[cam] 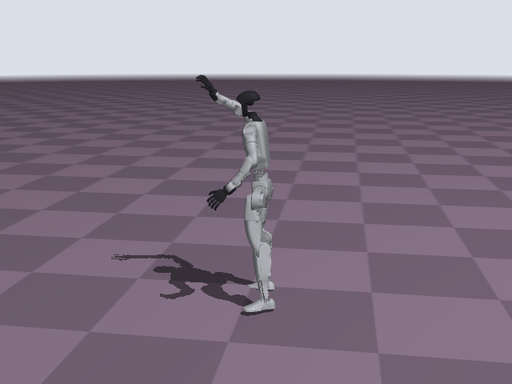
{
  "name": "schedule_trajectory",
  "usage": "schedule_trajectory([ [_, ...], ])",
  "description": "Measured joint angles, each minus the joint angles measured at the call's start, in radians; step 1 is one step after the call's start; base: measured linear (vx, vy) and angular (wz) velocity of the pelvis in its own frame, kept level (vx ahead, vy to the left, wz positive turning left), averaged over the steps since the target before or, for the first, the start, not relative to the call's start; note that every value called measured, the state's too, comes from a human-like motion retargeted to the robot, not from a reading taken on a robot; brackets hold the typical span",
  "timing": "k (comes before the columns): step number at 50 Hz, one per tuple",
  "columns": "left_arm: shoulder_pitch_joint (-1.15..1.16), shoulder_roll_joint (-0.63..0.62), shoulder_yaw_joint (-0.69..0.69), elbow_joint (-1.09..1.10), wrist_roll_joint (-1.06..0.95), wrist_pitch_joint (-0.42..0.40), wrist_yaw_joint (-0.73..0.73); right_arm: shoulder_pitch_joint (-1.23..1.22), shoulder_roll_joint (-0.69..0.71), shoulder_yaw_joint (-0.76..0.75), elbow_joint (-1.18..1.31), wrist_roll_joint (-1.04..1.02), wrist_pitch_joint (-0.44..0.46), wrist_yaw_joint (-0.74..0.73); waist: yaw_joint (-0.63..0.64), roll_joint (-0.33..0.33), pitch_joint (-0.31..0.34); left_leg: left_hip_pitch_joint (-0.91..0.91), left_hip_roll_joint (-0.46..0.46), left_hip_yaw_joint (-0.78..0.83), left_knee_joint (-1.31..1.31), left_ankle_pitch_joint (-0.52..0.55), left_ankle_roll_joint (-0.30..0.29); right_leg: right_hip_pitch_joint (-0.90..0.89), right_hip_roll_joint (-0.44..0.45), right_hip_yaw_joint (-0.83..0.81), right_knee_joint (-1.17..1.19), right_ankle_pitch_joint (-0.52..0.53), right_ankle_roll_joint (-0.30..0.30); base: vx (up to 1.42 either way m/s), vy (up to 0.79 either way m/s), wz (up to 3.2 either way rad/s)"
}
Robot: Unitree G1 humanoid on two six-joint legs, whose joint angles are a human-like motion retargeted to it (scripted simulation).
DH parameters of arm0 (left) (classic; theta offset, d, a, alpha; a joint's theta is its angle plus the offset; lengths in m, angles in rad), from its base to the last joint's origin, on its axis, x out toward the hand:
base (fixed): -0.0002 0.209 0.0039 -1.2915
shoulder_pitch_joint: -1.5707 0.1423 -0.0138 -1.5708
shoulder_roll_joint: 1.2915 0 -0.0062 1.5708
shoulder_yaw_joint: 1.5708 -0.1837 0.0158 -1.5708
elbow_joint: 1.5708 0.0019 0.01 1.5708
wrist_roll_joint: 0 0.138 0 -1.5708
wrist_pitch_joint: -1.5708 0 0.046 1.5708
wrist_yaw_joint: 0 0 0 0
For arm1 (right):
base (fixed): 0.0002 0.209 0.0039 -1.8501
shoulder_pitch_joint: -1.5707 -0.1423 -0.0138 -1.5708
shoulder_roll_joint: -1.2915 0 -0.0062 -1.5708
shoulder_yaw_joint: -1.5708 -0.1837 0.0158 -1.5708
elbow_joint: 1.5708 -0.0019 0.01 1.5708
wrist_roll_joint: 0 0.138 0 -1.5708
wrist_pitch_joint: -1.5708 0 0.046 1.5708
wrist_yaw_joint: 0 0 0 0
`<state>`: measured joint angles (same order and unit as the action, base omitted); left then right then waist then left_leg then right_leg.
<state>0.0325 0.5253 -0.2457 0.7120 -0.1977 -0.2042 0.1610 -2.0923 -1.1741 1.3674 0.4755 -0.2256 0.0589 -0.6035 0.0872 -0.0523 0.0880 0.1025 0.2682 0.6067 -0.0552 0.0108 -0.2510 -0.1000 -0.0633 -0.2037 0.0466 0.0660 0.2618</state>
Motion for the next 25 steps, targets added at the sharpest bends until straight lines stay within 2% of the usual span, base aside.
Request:
schedule_trajectory([
  [5, 0.01, -0.003, -0.035, 0.009, 0.035, -0.002, -0.002, 0.133, -0.19, -0.119, 0.341, 0.095, 0.036, -0.026, -0.01, -0.009, -0.01, -0.015, 0.009, -0.011, 0.006, 0.01, -0.009, -0.015, 0.013, -0.036, 0.036, -0.018, 0.0, 0.02, -0.18, 0.32],
  [9, 0.049, -0.003, -0.034, 0.032, 0.073, -0.005, -0.032, 0.192, -0.278, -0.262, 0.659, 0.148, 0.061, 0.019, -0.01, -0.014, -0.017, -0.028, -0.008, -0.032, 0.015, 0.002, -0.01, -0.016, 0.009, -0.056, 0.043, -0.028, 0.0, 0.02, -0.06, 0.25],
  [12, 0.096, -0.005, -0.01, 0.051, 0.083, -0.006, -0.03, 0.226, -0.318, -0.328, 0.759, 0.161, 0.062, 0.003, -0.012, -0.014, -0.011, -0.018, -0.014, -0.041, 0.018, -0.01, -0.009, 0.0, 0.008, -0.057, 0.037, -0.037, 0.0, 0.04, 0.0, -0.02],
  [18, 0.176, -0.024, 0.023, 0.137, 0.069, 0.026, -0.06, 0.324, -0.28, -0.373, 0.567, 0.13, 0.031, -0.055, -0.016, -0.009, 0.012, 0.02, -0.021, -0.01, 0.028, -0.028, 0.014, 0.033, 0.008, -0.017, 0.012, -0.037, 0.0, -0.01, 0.03, -0.31],
  [25, 0.196, -0.011, 0.049, 0.203, 0.101, 0.071, -0.149, 0.3, -0.053, -0.36, 0.12, -0.063, 0.031, -0.089, 0.013, -0.002, 0.027, 0.057, 0.001, 0.088, 0.035, -0.035, 0.011, 0.025, 0.056, 0.069, -0.017, -0.006, 0.0, -0.07, -0.04, -0.7],
])
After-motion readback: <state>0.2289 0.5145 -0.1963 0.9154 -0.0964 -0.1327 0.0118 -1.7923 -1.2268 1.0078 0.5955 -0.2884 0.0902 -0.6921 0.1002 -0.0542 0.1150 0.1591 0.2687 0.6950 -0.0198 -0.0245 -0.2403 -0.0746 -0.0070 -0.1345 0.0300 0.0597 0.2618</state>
